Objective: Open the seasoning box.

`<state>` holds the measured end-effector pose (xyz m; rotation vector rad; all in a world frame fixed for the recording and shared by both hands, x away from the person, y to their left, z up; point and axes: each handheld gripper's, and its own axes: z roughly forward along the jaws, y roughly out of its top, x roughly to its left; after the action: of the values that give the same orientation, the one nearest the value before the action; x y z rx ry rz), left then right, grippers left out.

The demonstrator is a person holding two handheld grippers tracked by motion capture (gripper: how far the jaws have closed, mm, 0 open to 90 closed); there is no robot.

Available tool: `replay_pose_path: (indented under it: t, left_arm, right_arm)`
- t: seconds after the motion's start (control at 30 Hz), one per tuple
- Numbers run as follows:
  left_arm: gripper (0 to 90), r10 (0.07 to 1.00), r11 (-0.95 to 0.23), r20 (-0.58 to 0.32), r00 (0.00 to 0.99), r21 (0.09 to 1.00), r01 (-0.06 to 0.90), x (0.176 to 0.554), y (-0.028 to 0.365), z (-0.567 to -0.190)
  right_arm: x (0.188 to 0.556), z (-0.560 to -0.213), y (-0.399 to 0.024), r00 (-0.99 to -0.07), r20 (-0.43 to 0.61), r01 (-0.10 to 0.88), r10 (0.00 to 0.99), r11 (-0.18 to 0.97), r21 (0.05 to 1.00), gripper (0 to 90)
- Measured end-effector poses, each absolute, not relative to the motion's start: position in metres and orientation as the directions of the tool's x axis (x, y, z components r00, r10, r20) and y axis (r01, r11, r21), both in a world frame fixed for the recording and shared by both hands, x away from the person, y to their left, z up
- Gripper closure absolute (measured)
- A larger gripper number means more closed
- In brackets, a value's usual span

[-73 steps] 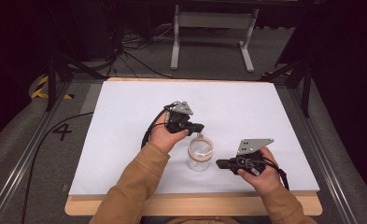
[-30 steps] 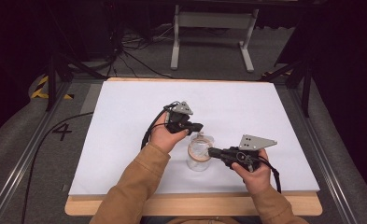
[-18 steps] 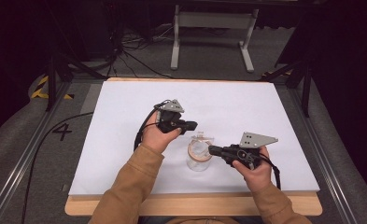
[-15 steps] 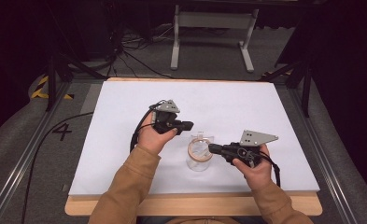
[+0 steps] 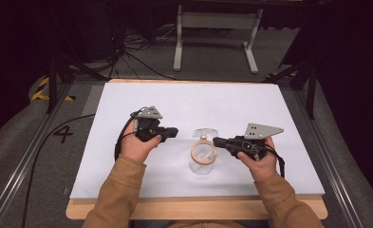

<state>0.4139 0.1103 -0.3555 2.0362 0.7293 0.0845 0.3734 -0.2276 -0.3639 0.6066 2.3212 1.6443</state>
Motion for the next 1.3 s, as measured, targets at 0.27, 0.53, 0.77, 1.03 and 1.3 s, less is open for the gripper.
replay_pose_path:
  t: [0.27,0.53,0.77,1.03,1.3]
  left_arm:
    - [83.8,0.540,-0.412,-0.236,0.808,0.764,0.497,0.409,0.124,-0.361]
    - [83.7,0.557,-0.413,-0.245,0.793,0.747,0.521,0.406,0.135,-0.363]
    - [83.4,0.557,-0.412,-0.245,0.794,0.748,0.520,0.405,0.134,-0.363]
    - [80.7,0.544,-0.432,-0.238,0.804,0.742,0.512,0.404,0.136,-0.360]
    - [77.4,0.559,-0.443,-0.236,0.795,0.725,0.527,0.405,0.153,-0.357]
  right_arm:
    - [0.383,-0.360,-0.228,-0.884,0.046,0.194,0.466,0.276,0.941,90.0]
    - [0.393,-0.360,-0.229,-0.869,0.031,0.192,0.493,0.279,0.941,90.0]
    - [0.392,-0.359,-0.229,-0.871,0.046,0.202,0.489,0.272,0.941,90.0]
    - [0.393,-0.352,-0.234,-0.882,0.057,0.221,0.468,0.305,0.926,79.1]
    - [0.399,-0.336,-0.266,-0.869,0.032,0.237,0.495,0.358,0.903,67.6]
